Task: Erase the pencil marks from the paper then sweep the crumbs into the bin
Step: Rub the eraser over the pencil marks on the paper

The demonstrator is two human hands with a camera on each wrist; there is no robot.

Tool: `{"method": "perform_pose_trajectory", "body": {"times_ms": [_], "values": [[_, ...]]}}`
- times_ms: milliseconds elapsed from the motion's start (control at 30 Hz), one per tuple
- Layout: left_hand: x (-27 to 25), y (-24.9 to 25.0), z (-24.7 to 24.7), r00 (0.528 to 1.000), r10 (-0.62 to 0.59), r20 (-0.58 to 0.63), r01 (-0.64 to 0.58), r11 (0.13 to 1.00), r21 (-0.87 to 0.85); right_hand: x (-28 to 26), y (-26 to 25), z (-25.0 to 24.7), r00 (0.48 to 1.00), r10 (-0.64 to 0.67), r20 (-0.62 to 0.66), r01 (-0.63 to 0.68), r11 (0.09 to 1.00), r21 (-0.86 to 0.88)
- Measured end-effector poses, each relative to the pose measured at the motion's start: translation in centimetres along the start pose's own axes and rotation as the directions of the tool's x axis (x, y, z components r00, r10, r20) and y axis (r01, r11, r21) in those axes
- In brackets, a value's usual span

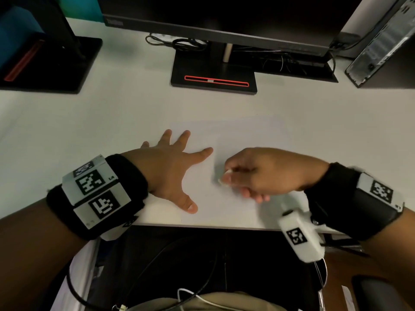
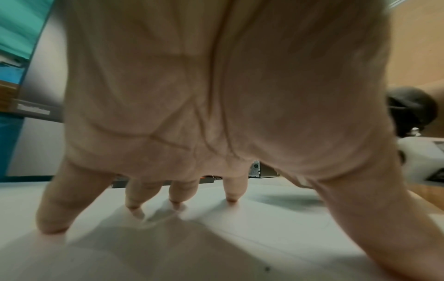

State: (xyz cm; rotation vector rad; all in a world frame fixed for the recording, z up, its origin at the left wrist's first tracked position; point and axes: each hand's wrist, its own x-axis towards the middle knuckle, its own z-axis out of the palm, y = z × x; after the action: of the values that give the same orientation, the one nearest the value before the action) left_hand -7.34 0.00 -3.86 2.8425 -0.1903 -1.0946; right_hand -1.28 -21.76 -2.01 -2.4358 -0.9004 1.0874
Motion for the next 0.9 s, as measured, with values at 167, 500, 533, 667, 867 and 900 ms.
{"method": "perform_pose_trajectory", "body": {"times_ms": [167,500,533,667,867,900], "values": [[-0.2,0.0,-0.1,1.0,0.005,-0.003,-0.005,1.0,-0.018,2.0,1.4,-1.4,0.979,0.094,-0.18,-0.115,0.987,-0.115],[-0.2,0.4,-0.3,0.999,-0.026,0.043,0.025,0.999,0.032,-1.3,3.4,0.1,0.993,0.039,-0.114,-0.044,0.998,-0.039],[-0.2,0.4,-0.3,0.999,-0.026,0.041,0.025,0.999,0.034,-1.4,3.7,0.3,0.99,0.032,-0.137,-0.038,0.998,-0.044],[0.0,0.3,-0.2,0.999,-0.022,0.025,0.02,0.999,0.05,-2.2,2.8,2.0,0.995,-0.098,-0.027,0.093,0.984,-0.153],[-0.2,0.8,-0.4,1.0,-0.008,0.03,0.007,0.999,0.042,-1.5,3.0,1.5,0.979,-0.159,-0.124,0.124,0.96,-0.252],[-0.1,0.9,-0.5,0.999,-0.011,0.037,0.01,0.999,0.045,-1.5,2.6,2.1,0.976,-0.198,-0.09,0.169,0.951,-0.259]]}}
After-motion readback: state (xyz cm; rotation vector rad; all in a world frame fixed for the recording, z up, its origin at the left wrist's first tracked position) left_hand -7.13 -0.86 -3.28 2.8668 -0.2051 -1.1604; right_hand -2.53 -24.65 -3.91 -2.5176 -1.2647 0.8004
